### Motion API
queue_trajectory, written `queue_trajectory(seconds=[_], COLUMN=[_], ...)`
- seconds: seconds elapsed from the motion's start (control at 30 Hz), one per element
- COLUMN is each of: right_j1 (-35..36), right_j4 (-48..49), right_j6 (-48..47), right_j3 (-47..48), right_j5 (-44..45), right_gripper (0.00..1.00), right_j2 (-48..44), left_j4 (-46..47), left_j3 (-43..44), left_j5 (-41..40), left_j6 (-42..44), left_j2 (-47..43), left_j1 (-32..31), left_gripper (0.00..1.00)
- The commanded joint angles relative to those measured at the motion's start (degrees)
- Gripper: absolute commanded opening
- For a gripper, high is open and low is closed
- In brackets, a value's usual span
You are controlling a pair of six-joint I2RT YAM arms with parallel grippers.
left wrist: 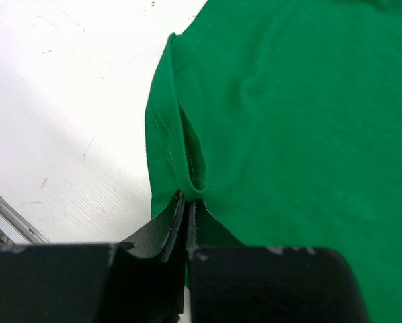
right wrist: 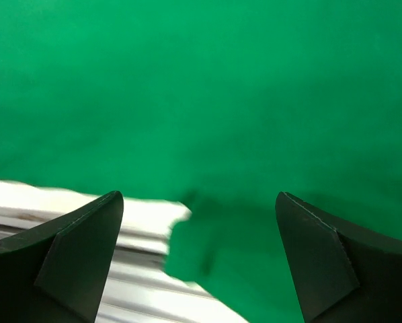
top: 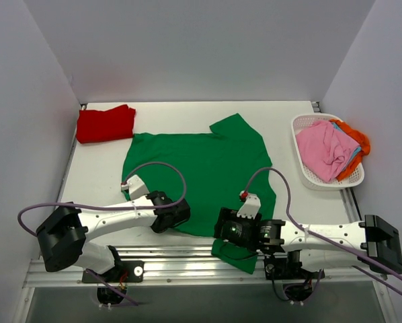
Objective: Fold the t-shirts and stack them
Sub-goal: Fold the tshirt
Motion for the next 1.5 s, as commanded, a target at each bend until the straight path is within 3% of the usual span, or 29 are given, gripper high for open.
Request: queue_trajectory(seconds=[0.0, 0.1, 0.27, 0.43, 0.6, 0.83, 1.13, 1.27, 1.47], right_j1=[1.29, 1.29, 1.64, 4.71, 5.6, 5.34, 1.39, -9.32, -17.77], right_j4=[-19.26, -32.36, -38.66, -32.43, -28.21, -27.42, -24.61, -22.33, -18.9], right_j6=[6.13, 12.36, 20.89, 27.23, 30.05, 30.4, 26.28, 11.02, 0.62], right_j3=[7.07, 12.79, 10.98, 0.28, -2.3, -1.5, -2.22, -0.98, 0.51], right_j5=[-1.23, 0.37, -2.88, -9.29, -10.8, -10.17, -10.09, -13.33, -15.8], right_gripper=[0.91, 0.91, 0.88, 0.74, 0.86, 0.91, 0.91, 0.93, 0.88], right_j2=[3.76, 6.75, 1.96, -9.83, -8.36, -3.34, -2.21, 3.51, 8.16], left_j4=[3.91, 9.97, 20.68, 27.56, 30.55, 33.88, 36.79, 37.06, 36.97], left_j3=[-1.97, -4.61, -8.66, -10.69, -9.55, -9.28, -8.93, -8.75, -9.8], left_j5=[-3.02, -2.41, -0.91, 0.67, 0.76, 1.11, 2.61, 2.78, 2.34], left_j6=[4.75, 10.19, 19.67, 27.33, 30.86, 35.42, 38.15, 38.42, 38.59], left_j2=[-1.97, -3.9, -7.24, -8.83, -7.61, -7.95, -7.43, -7.51, -8.83], left_j1=[1.11, 2.6, 5.24, 8.23, 9.64, 11.57, 12.71, 12.71, 13.59], left_gripper=[0.02, 0.02, 0.02, 0.02, 0.02, 0.02, 0.02, 0.02, 0.02])
